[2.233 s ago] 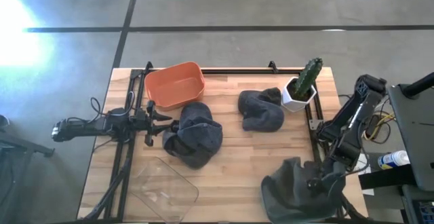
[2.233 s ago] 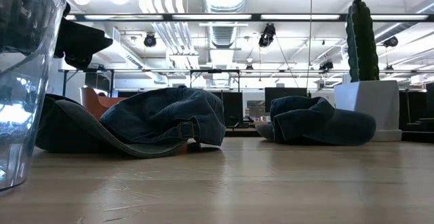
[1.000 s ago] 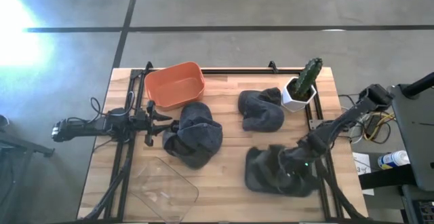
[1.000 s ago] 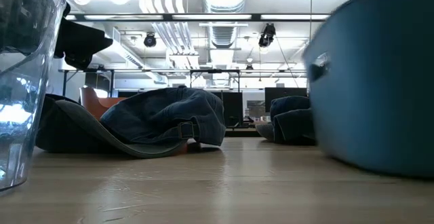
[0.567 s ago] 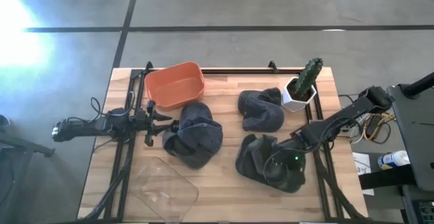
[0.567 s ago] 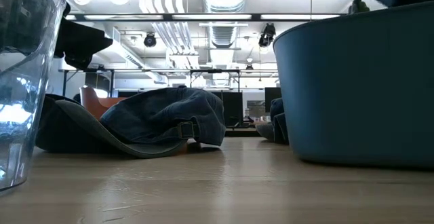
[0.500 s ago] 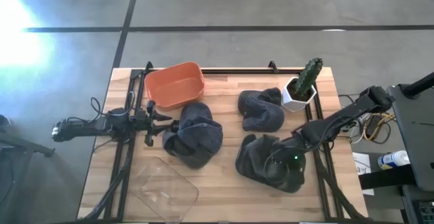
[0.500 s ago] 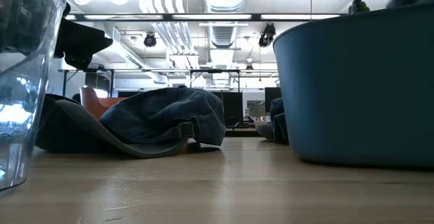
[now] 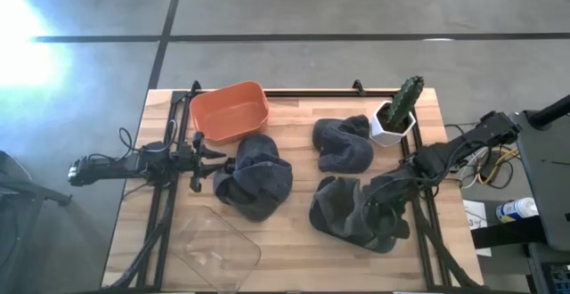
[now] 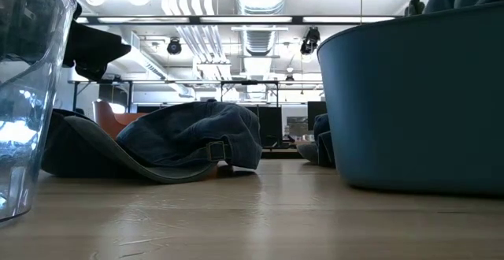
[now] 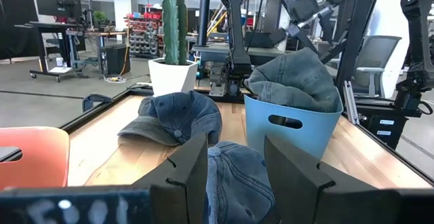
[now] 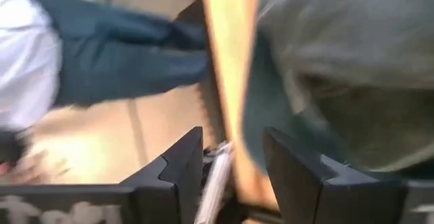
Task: Pick & Place hat
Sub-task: Adjust the blue bin
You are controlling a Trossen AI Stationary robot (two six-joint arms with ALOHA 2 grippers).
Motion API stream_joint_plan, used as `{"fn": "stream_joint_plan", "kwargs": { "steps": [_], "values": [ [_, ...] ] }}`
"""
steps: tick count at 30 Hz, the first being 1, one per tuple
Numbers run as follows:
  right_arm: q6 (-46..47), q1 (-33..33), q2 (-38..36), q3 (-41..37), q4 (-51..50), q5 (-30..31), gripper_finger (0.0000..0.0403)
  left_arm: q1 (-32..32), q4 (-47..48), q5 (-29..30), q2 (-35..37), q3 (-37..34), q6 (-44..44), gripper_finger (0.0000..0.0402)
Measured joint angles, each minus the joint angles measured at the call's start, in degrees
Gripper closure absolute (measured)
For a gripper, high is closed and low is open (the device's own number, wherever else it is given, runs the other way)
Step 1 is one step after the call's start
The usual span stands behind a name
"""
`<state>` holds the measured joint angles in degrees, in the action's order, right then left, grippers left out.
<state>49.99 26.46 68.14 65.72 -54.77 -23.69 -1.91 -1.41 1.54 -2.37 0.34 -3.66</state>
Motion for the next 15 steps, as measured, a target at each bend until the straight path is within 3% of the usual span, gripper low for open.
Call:
{"fn": "stream_joint_plan", "kwargs": {
  "steps": [3, 9, 15],
  "values": [
    [-1.93, -0.13, -0.89, 3.75, -2.84, 10.14, 0.0257, 0.0, -0.02, 0.0, 0.0, 0.0, -0.02, 0.0262],
    [-1.22, -4.38, -2.47, 7.55, -3.74, 36.65, 0.0259, 0.0, -0.02, 0.0, 0.0, 0.0, -0.01, 0.0262],
    [-2.31, -16.92, 1.21, 4.08, 1.8, 38.8, 0.0263, 0.0, -0.02, 0.0, 0.0, 0.0, 0.0, 0.0262]
  ]
}}
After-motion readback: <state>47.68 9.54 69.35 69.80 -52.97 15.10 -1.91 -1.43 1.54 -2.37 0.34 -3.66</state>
